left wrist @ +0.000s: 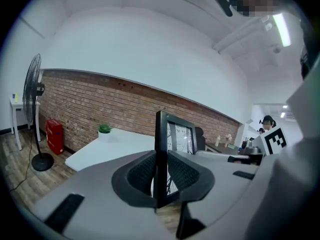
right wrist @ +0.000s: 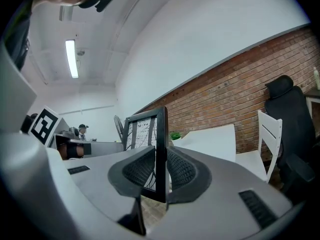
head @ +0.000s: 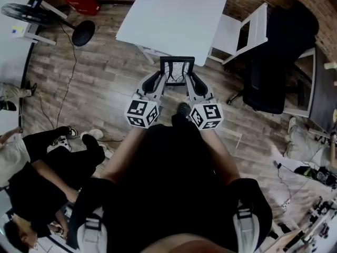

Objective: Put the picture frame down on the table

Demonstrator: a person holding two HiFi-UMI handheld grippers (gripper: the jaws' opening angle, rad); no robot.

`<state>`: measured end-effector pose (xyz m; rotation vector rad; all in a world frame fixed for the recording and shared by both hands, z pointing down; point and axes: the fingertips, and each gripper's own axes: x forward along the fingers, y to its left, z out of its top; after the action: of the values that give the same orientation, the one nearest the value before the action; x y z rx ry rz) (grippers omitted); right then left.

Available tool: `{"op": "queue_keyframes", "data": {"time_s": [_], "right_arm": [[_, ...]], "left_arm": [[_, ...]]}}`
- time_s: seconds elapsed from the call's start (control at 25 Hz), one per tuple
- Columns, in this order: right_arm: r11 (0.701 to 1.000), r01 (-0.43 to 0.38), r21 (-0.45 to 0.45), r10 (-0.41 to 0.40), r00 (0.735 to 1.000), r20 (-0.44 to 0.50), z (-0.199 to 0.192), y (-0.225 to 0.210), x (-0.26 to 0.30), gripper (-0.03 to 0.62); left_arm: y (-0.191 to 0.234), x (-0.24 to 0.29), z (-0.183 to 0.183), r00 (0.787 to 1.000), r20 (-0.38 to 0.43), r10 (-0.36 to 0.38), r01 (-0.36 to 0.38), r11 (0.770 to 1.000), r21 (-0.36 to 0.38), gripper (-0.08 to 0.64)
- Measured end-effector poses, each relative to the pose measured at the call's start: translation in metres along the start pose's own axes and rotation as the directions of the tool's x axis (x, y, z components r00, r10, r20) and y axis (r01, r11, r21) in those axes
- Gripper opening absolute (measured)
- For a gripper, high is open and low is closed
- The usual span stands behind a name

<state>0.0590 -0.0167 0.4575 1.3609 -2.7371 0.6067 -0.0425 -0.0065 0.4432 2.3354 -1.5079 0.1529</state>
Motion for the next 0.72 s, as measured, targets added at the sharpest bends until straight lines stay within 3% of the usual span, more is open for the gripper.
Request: {"op": "queue_keyframes", "data": {"time_s": [0.28,0.72], "right_arm": [[0.999,-0.036,-0.005,0.036,0.999,-0.018,0.005,-0.035,0.008,0.08],[0.999,-0.041,-0.004,0.041,0.998,-0.046,0.005,-0.045,0.026,0.069]], "left_arm": [[-0.013,0.033,0.004,1.0,0.008,0.024,-0.024,1.0,0.001,0.08],[-0.001,0.045,0.003,0.998,0.01,0.055,-0.055,0.998,-0.026,0.08]]}}
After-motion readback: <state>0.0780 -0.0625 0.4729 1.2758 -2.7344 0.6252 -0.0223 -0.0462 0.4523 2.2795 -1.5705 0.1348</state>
